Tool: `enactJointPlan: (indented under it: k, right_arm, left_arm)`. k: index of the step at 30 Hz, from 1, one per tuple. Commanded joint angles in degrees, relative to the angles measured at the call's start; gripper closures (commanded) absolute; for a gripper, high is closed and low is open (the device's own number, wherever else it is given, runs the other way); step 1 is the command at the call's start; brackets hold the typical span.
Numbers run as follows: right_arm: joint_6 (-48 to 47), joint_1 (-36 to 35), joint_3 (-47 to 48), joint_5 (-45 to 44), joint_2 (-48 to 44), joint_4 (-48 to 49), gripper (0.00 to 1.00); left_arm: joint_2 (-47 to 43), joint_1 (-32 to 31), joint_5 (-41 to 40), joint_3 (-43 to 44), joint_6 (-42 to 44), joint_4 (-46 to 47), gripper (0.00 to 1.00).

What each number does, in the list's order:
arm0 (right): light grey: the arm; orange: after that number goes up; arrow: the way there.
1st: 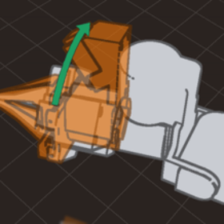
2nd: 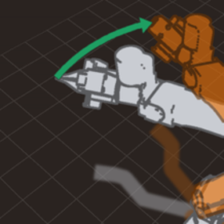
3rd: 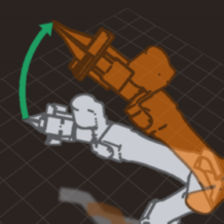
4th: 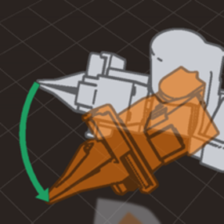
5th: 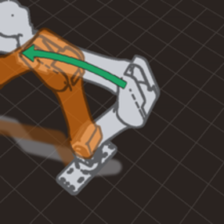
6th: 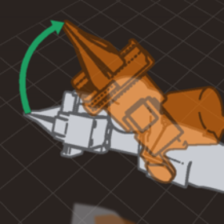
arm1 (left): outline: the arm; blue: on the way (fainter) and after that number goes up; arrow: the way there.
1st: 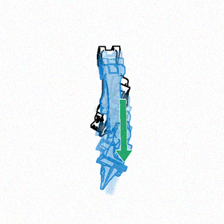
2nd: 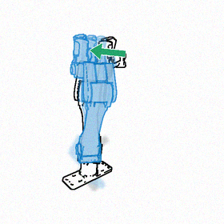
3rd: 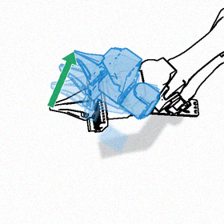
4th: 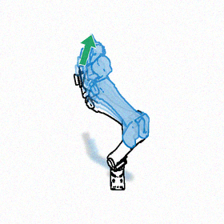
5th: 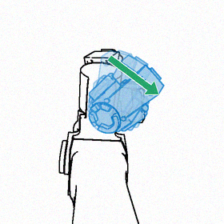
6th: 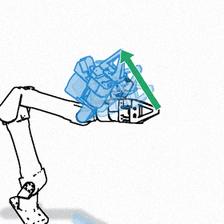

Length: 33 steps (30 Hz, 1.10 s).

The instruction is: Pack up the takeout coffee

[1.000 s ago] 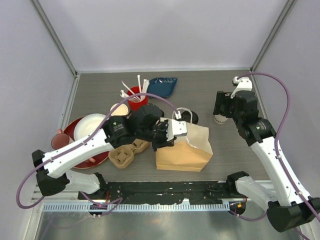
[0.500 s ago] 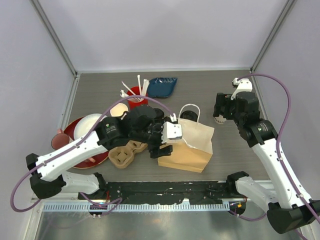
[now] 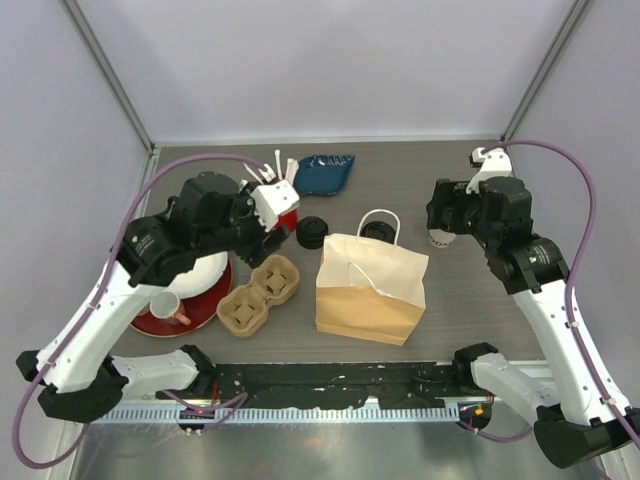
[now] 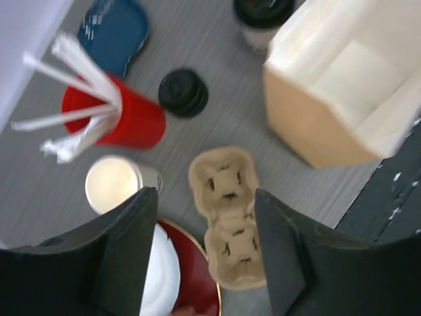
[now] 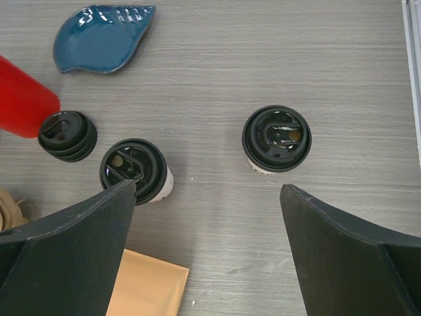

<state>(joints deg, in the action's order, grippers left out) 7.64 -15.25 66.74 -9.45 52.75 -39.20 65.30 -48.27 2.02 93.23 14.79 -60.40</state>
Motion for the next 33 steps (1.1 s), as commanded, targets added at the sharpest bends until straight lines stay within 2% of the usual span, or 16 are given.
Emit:
enactJointPlan:
  k: [1, 3, 6, 7, 10, 11, 14, 18, 27, 33]
  right_arm:
    - [-1.22, 0.22, 2.87, 3.03, -1.25, -0.44, 0.04]
    - [-1.57, 0.22, 2.69, 3.82, -1.42, -0.44, 0.04]
    - [-2.36, 0.22, 1.21, 4.79, -2.21, 0.26, 0.04]
    - [-2.63, 0.3, 0.85, 5.06, -2.48, 0.53, 0.04]
    - [-3.68, 0.22, -0.55, 5.58, -2.74, 0.71, 0.04]
    - [-4.21, 0.3, -0.82, 5.67, -2.65, 0.62, 0.04]
    - [-5.0, 0.22, -1.7, 5.67, -2.74, 0.62, 0.04]
    - [-5.18, 0.3, -2.84, 5.76, -2.92, 1.23, 0.04]
    - [-5.18, 0.3, -3.37, 6.55, -2.65, 1.93, 0.04]
    - [-5.18, 0.22, -3.28, 6.82, -3.27, 1.5, 0.04]
  left_arm:
    - [0.18, 10.63, 1.39, -6.56, -1.6, -8.59, 0.41]
    - [0.97, 17.21, 1.76, -11.11, -1.51, -8.59, 0.47]
    - [2.2, 21.88, -0.09, -17.79, -0.46, -5.45, 0.52]
    - [2.46, 22.6, -0.35, -19.47, 0.67, -4.38, 0.53]
    - [3.78, 24.71, -0.71, -24.75, 3.48, -1.48, 0.66]
    - [4.31, 25.33, 1.47, -25.72, 4.63, -1.39, 0.7]
    - [5.8, 26.12, 5.0, -29.76, 7.0, -0.68, 0.66]
    - [6.68, 26.21, 4.48, -33.98, 8.33, 1.95, 0.51]
    - [10.2, 26.47, 4.31, -39.53, 10.08, 9.51, 0.52]
    - [10.46, 26.82, 5.53, -39.44, 10.96, 9.43, 0.64]
